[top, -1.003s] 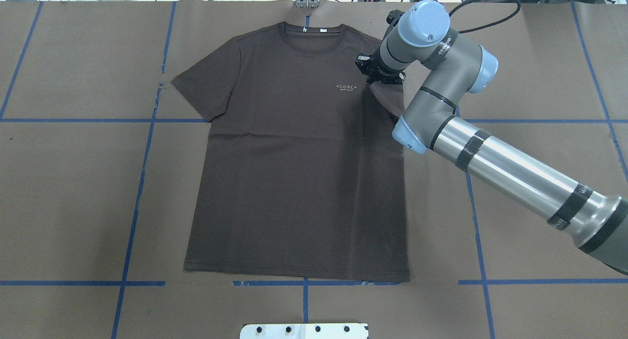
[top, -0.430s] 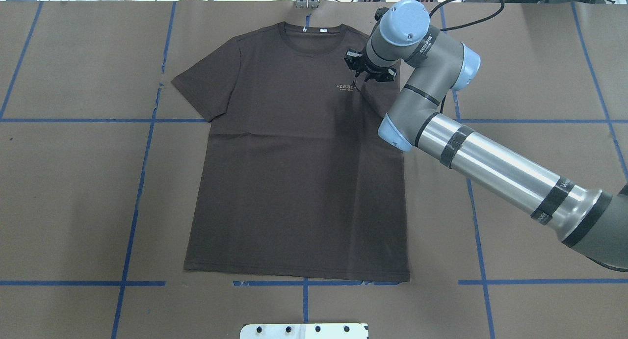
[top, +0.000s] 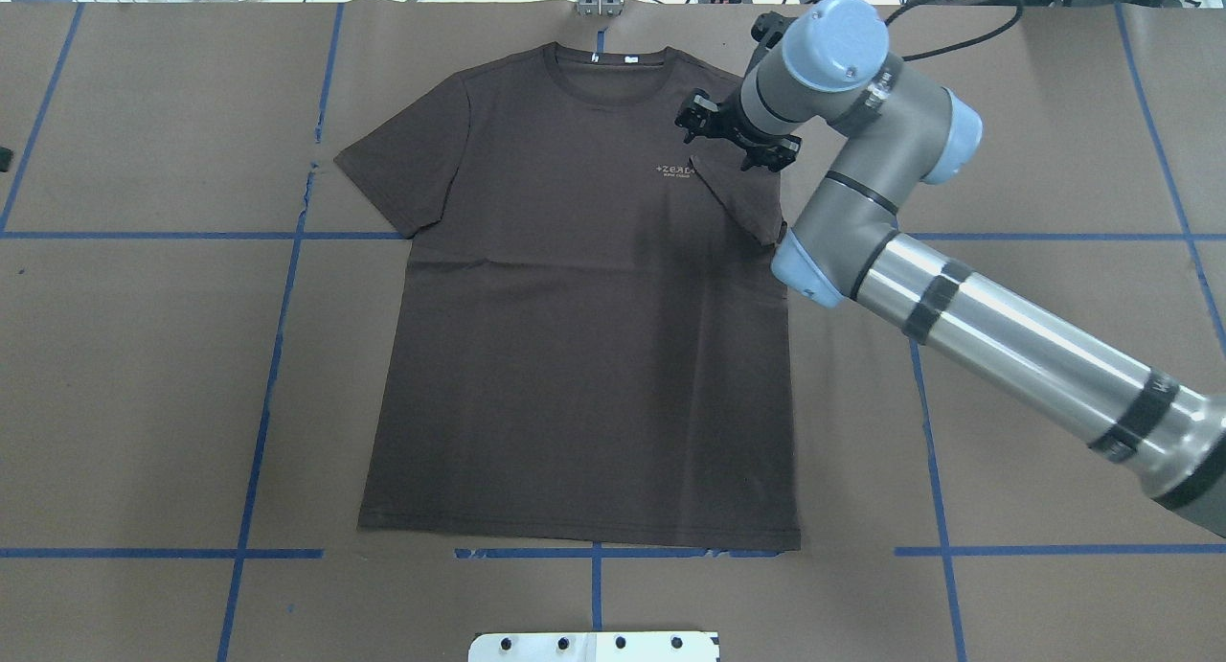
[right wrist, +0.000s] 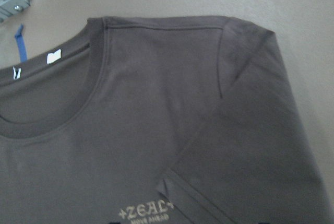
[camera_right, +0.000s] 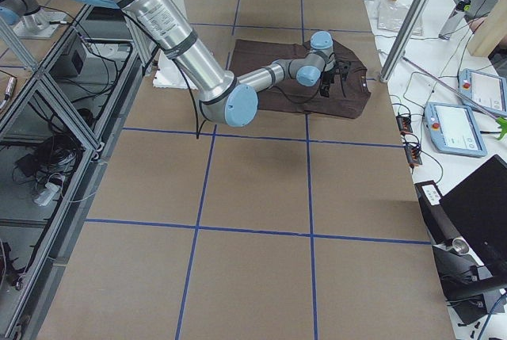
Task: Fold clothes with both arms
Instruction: 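Fold the sleeve inward onto the shirt body with the right gripper, then move the left gripper toward the other sleeve while the right gripper withdraws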
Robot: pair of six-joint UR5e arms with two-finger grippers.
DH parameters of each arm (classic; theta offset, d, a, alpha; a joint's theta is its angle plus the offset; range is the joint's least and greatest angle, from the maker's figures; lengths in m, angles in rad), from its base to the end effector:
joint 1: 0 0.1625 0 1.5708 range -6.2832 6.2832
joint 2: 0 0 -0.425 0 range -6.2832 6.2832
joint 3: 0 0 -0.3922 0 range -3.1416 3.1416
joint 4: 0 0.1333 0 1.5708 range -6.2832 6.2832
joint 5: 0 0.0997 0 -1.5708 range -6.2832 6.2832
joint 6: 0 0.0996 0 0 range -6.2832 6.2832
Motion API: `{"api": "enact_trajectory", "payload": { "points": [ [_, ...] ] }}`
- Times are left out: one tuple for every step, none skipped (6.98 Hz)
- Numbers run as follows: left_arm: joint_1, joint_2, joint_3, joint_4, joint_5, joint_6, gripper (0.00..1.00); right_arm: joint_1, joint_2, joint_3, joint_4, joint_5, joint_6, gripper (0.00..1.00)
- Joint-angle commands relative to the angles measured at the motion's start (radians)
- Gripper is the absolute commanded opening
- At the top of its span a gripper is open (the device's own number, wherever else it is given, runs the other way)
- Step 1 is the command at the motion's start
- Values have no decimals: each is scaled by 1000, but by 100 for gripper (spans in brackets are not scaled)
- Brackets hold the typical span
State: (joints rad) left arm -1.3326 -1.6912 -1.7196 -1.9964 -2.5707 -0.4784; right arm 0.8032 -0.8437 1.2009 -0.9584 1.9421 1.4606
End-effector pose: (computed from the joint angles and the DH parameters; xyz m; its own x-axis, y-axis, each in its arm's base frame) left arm 0.0794 -0.5366 0.4576 0.4368 0.2343 -0.8685 0.0223 0.9624 0.2708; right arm -0.4737 -0.6308 0.3132 0.4413 0.3097 0.8422 -0.4168 0.9019 -0.1133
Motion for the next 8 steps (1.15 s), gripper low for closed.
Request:
{"api": "enact_trajectory", "payload": {
  "points": [
    [177, -176, 93, -59, 47, -338, 100, 13, -284, 344, -6, 87, 4, 100],
    [255, -235, 125, -64, 211, -464, 100, 39, -355, 444, -10, 145, 7, 100],
    [315, -296, 173, -64, 328, -536, 100, 48, -389, 472, -8, 162, 7, 100],
    [331, -327, 227, -82, 355, -539, 98, 47, -391, 485, -8, 156, 20, 100],
    [332, -378, 341, -128, 368, -540, 97, 53, -393, 489, -8, 159, 20, 100],
    [334, -428, 445, -197, 388, -545, 94, 60, -394, 491, -8, 155, 21, 100],
    [357, -491, 542, -206, 392, -545, 93, 60, -396, 488, -7, 147, 21, 100],
    [368, -527, 596, -202, 453, -552, 87, 60, -399, 490, -5, 144, 30, 100]
  ]
}}
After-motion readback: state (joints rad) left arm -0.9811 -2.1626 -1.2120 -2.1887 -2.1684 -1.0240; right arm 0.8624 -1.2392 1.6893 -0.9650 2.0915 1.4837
